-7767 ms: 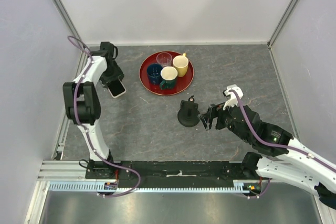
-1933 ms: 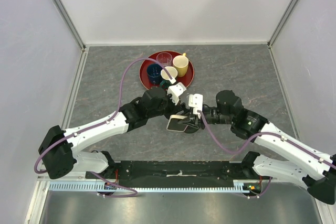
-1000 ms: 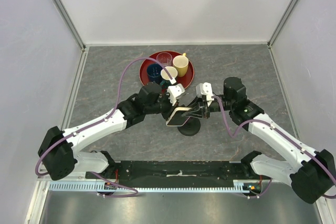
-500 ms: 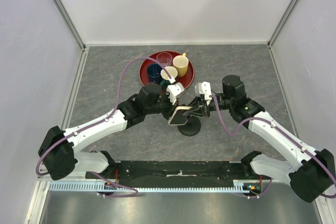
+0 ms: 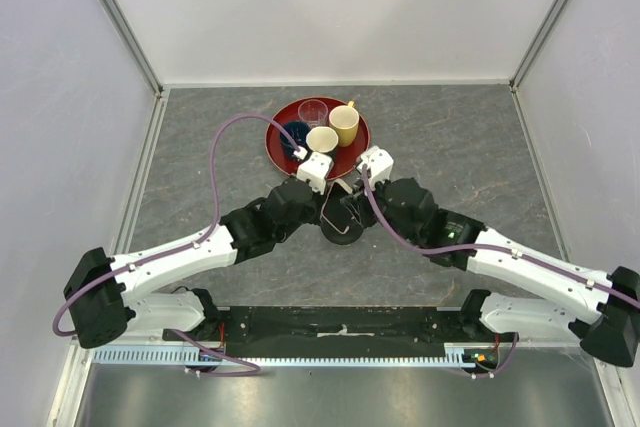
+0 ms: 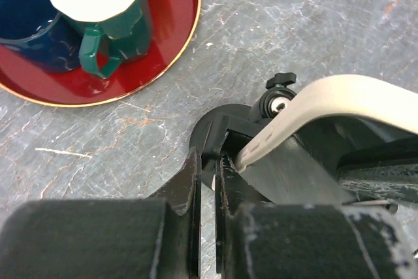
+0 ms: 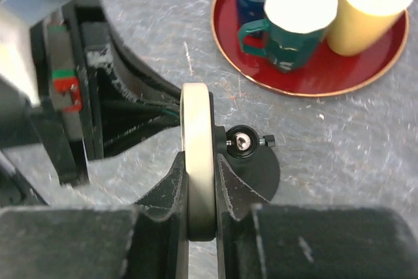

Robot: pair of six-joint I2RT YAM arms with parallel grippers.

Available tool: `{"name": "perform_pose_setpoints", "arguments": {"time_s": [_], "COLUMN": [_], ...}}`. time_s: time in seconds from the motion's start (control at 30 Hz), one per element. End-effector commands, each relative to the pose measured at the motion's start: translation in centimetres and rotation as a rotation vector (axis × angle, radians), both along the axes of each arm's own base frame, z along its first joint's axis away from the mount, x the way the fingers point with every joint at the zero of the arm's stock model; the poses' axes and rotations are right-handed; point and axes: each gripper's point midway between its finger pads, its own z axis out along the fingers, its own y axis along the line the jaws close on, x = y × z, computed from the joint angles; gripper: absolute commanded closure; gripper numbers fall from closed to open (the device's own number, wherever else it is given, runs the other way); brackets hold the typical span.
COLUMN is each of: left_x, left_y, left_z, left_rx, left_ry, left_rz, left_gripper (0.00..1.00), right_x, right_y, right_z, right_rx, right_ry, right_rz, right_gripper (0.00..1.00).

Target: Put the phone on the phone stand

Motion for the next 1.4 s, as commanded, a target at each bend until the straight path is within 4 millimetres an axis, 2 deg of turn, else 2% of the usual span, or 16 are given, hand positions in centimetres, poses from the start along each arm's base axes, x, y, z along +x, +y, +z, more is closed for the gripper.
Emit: {"name": "perform_pose_setpoints", "arguments": {"time_s": [0.0,0.03,0.07,0.1,0.2,0.27,0.3,0.33,0.57,0.77,0.8,0.87,1.07,1.1,1.3,1.37], "left_x": [3.5,3.5,3.4,3.4,3.2,3.1,3.0,3.0,2.5,1.3,1.2,0.7,0.2,0.1,0.0,-0.4], "left_y": [7.4,7.5,7.8,7.8,8.0,8.8,8.9,9.0,8.0,7.3,7.2,7.1,8.4,8.5,8.0,7.4], "left_z": [4.2,4.1,4.2,4.1,4.1,4.4,4.4,4.3,4.9,4.9,5.7,5.6,7.2,7.2,8.1,8.2], "left_rx": [-0.070,-0.064,-0.060,-0.057,-0.047,-0.036,-0.026,-0.011,0.059,0.056,0.026,0.023,-0.023,-0.021,-0.065,-0.089], "left_ry": [-0.147,-0.144,-0.149,-0.148,-0.147,-0.163,-0.166,-0.167,-0.187,-0.181,-0.194,-0.196,-0.239,-0.239,-0.254,-0.260], "left_rz": [0.471,0.473,0.487,0.487,0.500,0.534,0.539,0.538,0.463,0.357,0.340,0.298,0.311,0.314,0.284,0.233], "left_gripper": [0.98,0.98,0.98,0.98,0.98,0.98,0.98,0.98,0.98,0.98,0.98,0.98,0.97,0.96,0.87,0.80], "right_x": [3.4,2.6,2.7,2.5,2.1,2.0,2.1,2.1,2.3,2.1,2.2,2.1,2.4,2.4,2.1,1.7], "right_y": [-10.2,-10.0,-10.5,-10.0,-8.4,-8.5,-8.7,-8.9,-6.5,-5.7,-5.7,-5.6,-5.6,-5.4,-4.2,-3.8], "right_z": [-0.2,-0.5,-0.5,0.5,0.4,0.2,0.7,0.2,0.5,0.2,0.0,-0.1,-0.3,-0.9,-0.8,-0.2], "right_rx": [-0.084,-0.101,-0.143,-0.126,-0.134,-0.160,-0.165,-0.219,-0.381,-0.351,-0.355,-0.362,-0.313,-0.317,-0.236,-0.195], "right_ry": [-0.061,-0.061,-0.106,-0.125,-0.121,-0.130,-0.148,-0.158,-0.204,-0.166,-0.164,-0.161,-0.128,-0.110,-0.083,-0.070], "right_rz": [-0.820,-0.845,-0.915,-0.931,-0.900,-0.912,-0.932,-0.933,-0.798,-0.759,-0.759,-0.747,-0.706,-0.676,-0.589,-0.554], "right_gripper": [1.00,1.00,1.00,1.00,1.00,1.00,1.00,1.00,1.00,1.00,1.00,1.00,1.00,1.00,1.00,1.00]}}
